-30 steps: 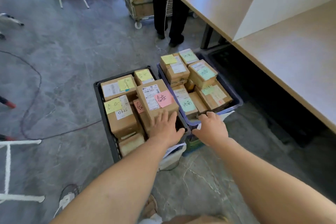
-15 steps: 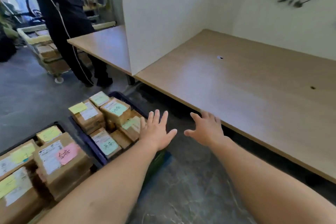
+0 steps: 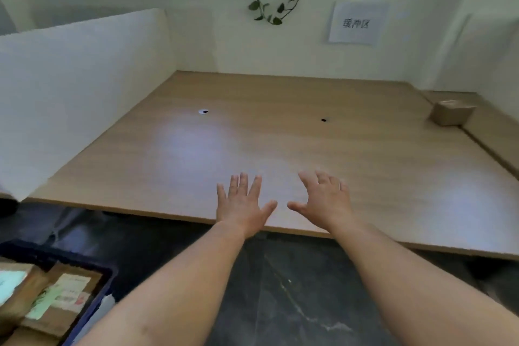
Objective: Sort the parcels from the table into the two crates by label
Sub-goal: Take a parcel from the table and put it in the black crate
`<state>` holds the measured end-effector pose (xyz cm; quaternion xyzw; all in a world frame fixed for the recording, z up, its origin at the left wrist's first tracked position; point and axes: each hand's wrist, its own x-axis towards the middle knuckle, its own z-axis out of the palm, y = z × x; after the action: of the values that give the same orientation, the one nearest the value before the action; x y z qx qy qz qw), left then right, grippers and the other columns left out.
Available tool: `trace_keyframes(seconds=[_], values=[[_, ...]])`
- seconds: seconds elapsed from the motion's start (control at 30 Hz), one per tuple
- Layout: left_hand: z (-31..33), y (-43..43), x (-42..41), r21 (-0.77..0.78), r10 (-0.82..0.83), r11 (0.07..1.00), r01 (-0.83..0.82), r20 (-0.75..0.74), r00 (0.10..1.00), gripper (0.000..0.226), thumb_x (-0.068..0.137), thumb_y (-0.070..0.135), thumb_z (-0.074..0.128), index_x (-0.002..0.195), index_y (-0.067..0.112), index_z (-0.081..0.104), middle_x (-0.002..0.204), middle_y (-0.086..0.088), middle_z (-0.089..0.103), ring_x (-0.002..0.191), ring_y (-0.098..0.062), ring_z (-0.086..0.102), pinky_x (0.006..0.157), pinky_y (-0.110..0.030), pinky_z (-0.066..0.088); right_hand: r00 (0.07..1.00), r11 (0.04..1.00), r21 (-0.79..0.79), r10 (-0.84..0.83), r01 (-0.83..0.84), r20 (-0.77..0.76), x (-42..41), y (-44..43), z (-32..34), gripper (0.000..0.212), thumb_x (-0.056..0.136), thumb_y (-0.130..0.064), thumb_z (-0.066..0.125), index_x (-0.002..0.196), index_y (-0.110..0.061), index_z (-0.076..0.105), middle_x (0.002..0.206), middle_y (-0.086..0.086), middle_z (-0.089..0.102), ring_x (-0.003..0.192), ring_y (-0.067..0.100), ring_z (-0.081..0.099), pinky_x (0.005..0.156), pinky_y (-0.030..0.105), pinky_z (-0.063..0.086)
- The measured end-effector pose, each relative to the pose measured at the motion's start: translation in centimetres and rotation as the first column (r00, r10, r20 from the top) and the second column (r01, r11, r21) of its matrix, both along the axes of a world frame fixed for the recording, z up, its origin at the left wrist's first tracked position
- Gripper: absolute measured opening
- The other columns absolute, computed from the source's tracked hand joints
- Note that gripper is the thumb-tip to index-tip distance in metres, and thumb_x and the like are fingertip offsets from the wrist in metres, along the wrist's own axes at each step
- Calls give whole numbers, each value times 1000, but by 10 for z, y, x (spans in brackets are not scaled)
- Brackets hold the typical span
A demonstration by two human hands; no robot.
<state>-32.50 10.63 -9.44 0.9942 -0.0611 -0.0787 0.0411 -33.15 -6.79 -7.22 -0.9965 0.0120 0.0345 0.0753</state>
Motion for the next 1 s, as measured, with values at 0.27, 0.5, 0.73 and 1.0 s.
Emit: trace_keyframes(seconds=[0.27, 0.5, 0.73, 1.0], values=[[-8, -143, 58, -5, -278, 961, 278, -43, 960, 74, 97, 65, 15, 153, 28, -15, 161, -6, -19, 148, -26, -19, 118, -53, -9, 959, 959, -20, -282, 282, -27, 14, -138, -8, 82, 89, -64, 48, 154, -32, 8, 162, 11, 5, 149, 28, 5, 118, 51, 8], [-18, -275, 135, -75, -385, 922, 381, -52, 922, 75, 97, 65, 18, 154, 27, -13, 162, -6, -17, 149, -25, -16, 119, -51, -7, 907, 908, -64, -417, 414, -58, 63, -256, -7, 84, 88, -64, 51, 154, -33, 10, 162, 11, 6, 149, 28, 7, 118, 48, 7], [-24, -399, 207, -152, -458, 883, 444, -73, 886, 77, 96, 66, 18, 154, 26, -13, 162, -7, -16, 149, -26, -14, 119, -52, -6, 873, 871, -108, -486, 479, -49, 124, -367, 4, 82, 87, -63, 52, 153, -33, 14, 161, 11, 12, 148, 28, 10, 118, 48, 11], [-32, -499, 247, -137, -527, 846, 514, -83, 846, 76, 96, 65, 20, 154, 27, -12, 162, -9, -15, 149, -25, -14, 120, -49, -7, 821, 830, -91, -558, 551, -119, 142, -460, -15, 83, 88, -62, 51, 154, -32, 11, 160, 11, 14, 147, 29, 11, 117, 48, 10]])
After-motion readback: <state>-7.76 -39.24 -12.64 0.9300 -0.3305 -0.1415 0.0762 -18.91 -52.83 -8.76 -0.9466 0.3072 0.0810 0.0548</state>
